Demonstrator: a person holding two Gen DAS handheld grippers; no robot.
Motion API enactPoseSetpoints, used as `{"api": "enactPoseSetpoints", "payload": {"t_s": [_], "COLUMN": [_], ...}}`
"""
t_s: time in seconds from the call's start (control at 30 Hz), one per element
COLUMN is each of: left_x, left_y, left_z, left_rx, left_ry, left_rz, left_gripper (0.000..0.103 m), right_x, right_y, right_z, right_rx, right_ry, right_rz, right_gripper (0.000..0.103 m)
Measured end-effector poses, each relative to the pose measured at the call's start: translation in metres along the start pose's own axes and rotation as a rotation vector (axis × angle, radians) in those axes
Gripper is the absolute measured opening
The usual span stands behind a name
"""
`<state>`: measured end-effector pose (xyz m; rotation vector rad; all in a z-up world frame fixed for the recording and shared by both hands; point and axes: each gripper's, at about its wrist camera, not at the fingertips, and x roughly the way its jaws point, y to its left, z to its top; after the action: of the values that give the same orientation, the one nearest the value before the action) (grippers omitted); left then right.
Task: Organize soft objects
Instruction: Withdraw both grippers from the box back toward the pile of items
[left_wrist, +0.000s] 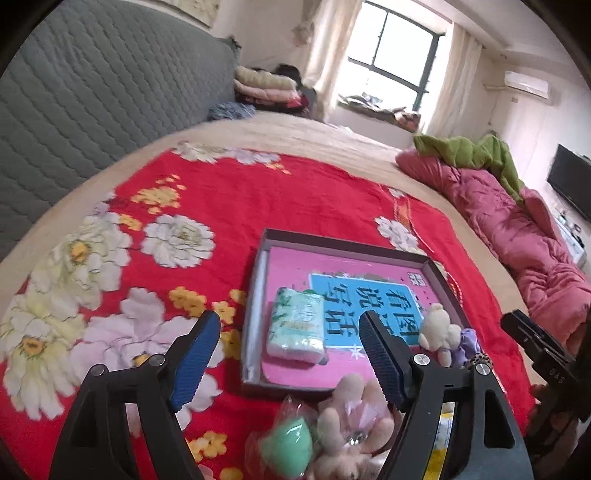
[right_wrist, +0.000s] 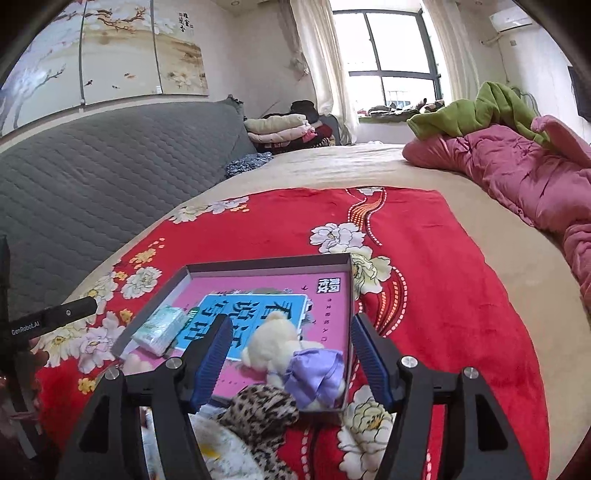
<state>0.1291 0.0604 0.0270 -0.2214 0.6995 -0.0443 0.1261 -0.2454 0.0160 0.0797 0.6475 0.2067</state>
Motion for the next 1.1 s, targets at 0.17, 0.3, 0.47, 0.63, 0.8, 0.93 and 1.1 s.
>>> {"api": "enactPoseSetpoints", "payload": {"t_s": [0.17, 0.3, 0.47, 0.63, 0.8, 0.93, 1.1], "left_x": [-0.021, -0.034, -0.047, -0.063, -0.068, -0.069, -0.073], "left_y": [0.001, 0.002, -0.001, -0.007, -0.014, -0.02, -0.031], "left_z": [-0.008, -0.017, -0.03, -0.041, -0.05, -0.058, -0.07], "left_rx": [-0.006, -0.021, -0.013, 0.006, 0.016, 0.027, 0.046], "left_ry": [-0.011, 0.001, 0.01, -0.001, 0.027, 0.058, 0.086], "left_rz": [-0.018, -0.017, -0.015, -0.035, -0.052, -0.063, -0.079], "left_gripper": [0.079, 0.079, 0.079, 0.079, 0.079, 0.079, 0.079], "right_x": [-0.013, -0.023, -0.037, -0.052, -0.062, -0.067, -0.074], "right_y": [0.007, 0.014, 0.019, 0.021, 0.025, 0.027, 0.033], "right_z": [-0.003, -0.008, -0.015, -0.018, -0.022, -0.028, -0.034], "right_rx": [0.007, 0.01, 0.007, 0.019, 0.017, 0.023, 0.01], "right_ry": [-0.013, -0.015, -0.011, -0.021, -0.009, 0.006, 0.023], "right_rz": [-0.001, 0.008, 0.011, 0.024, 0.021, 0.024, 0.029], "right_gripper": [0.066, 0.066, 0.066, 0.066, 0.066, 0.066, 0.066]}}
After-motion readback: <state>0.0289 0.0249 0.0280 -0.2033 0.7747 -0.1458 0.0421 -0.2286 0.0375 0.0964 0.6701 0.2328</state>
